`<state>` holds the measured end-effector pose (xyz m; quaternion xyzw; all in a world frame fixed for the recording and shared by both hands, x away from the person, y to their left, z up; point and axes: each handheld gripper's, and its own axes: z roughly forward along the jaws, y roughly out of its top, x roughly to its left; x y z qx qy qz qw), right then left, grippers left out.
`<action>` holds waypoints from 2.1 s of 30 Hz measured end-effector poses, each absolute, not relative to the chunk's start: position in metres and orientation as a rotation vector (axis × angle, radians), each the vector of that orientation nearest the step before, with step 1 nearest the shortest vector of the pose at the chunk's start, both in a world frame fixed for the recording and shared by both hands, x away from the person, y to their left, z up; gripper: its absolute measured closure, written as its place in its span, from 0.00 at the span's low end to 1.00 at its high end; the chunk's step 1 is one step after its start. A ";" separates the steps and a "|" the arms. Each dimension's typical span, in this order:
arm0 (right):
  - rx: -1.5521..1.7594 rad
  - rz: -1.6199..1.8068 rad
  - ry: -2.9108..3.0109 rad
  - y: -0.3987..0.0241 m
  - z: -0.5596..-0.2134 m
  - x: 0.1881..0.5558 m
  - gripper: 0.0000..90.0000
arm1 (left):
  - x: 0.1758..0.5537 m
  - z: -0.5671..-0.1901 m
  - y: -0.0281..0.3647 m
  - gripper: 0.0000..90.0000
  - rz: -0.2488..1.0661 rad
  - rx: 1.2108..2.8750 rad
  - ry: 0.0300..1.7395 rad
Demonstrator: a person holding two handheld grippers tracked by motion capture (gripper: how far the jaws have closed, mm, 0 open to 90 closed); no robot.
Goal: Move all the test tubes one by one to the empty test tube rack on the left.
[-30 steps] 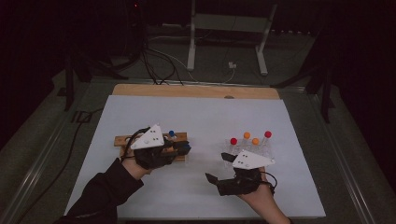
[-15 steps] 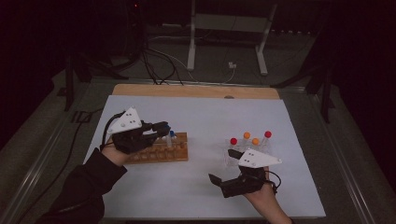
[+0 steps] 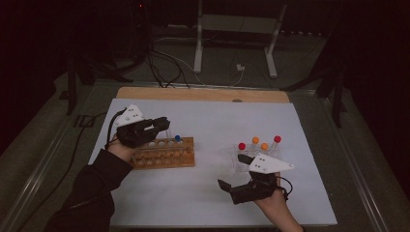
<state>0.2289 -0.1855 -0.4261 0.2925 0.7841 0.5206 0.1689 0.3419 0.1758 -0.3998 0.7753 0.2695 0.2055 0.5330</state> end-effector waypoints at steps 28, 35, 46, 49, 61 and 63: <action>0.831 1.472 2.240 -0.188 -0.428 0.230 0.00 | 0.351 -0.452 0.168 0.86 0.411 1.948 0.716; 0.835 1.473 2.241 -0.188 -0.428 0.230 0.00 | 0.349 -0.454 0.167 0.86 0.431 1.965 0.701; 0.824 1.483 2.235 -0.189 -0.424 0.230 0.00 | 0.346 -0.445 0.172 0.67 0.363 1.957 0.679; 0.820 1.484 2.224 -0.191 -0.422 0.231 0.00 | 0.338 -0.436 0.175 0.54 0.368 1.944 0.659; 0.867 1.419 2.124 -0.219 -0.409 0.241 0.00 | 0.291 -0.420 0.175 0.04 0.284 1.905 0.521; 0.899 1.392 2.099 -0.225 -0.408 0.243 0.00 | 0.283 -0.423 0.174 0.03 0.274 1.903 0.499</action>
